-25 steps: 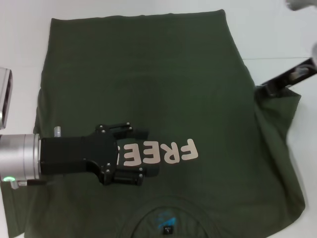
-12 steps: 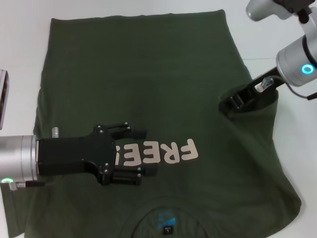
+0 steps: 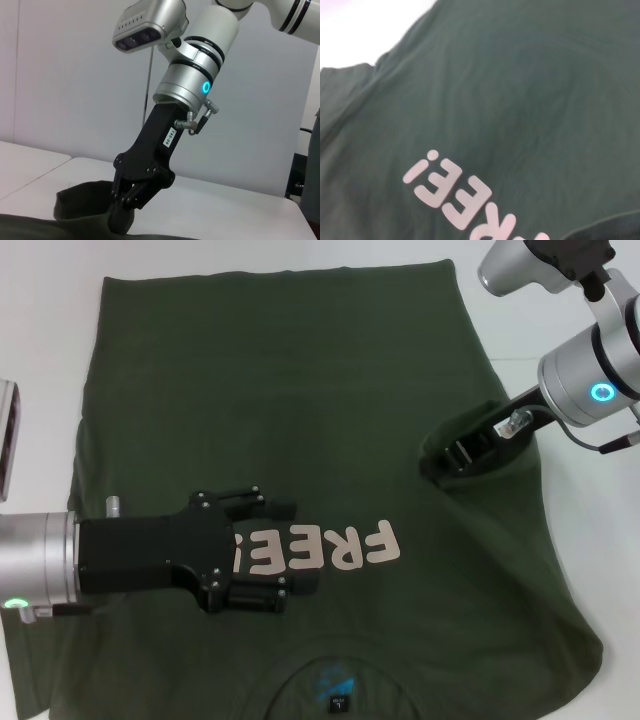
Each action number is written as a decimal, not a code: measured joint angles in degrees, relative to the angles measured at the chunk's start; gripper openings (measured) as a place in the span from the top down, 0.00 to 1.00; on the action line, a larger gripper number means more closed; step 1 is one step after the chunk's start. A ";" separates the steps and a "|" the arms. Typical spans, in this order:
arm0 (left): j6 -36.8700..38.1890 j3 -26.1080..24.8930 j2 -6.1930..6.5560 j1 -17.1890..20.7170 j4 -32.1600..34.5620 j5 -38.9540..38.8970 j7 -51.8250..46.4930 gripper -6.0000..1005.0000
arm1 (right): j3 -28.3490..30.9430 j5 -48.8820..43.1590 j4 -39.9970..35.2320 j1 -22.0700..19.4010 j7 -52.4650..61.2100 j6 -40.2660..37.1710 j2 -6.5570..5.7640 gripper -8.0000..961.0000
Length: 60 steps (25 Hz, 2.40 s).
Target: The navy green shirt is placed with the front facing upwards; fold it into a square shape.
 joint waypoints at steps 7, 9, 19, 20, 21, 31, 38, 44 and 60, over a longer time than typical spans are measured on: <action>-0.07 -0.19 0.00 0.00 0.00 0.00 0.32 0.13 | -1.40 0.48 0.33 0.57 0.12 0.83 0.00 0.99; -0.10 -0.24 0.00 0.00 0.00 0.00 0.37 0.13 | -2.37 0.51 1.01 0.69 0.34 1.56 -0.01 0.99; -0.31 -0.25 0.00 0.00 0.00 0.01 0.74 0.13 | -3.67 0.54 5.04 1.94 0.40 3.40 0.03 0.98; -0.36 -0.25 0.00 0.00 -0.04 0.00 0.90 0.13 | -3.67 0.54 5.08 1.98 0.40 3.63 0.02 0.98; -0.39 -0.25 0.00 0.00 -0.16 0.01 1.06 0.13 | -3.67 0.54 5.13 1.99 0.41 3.85 0.02 0.98; -0.92 -0.06 0.00 0.03 -0.60 0.01 1.69 0.13 | -3.67 1.06 8.22 2.74 0.45 4.84 0.06 0.98; -0.92 -0.21 0.00 0.16 -1.29 0.01 2.60 0.13 | -3.42 4.14 10.03 2.69 0.25 6.27 -0.12 0.98; -0.91 -0.25 -0.07 0.47 -1.32 0.01 2.81 0.13 | -3.66 5.61 11.03 2.58 -0.48 6.79 -0.11 0.78; -0.61 -0.31 -0.17 0.62 -1.32 0.01 2.52 0.13 | -4.81 -4.81 9.19 3.05 -6.16 3.86 -0.38 0.51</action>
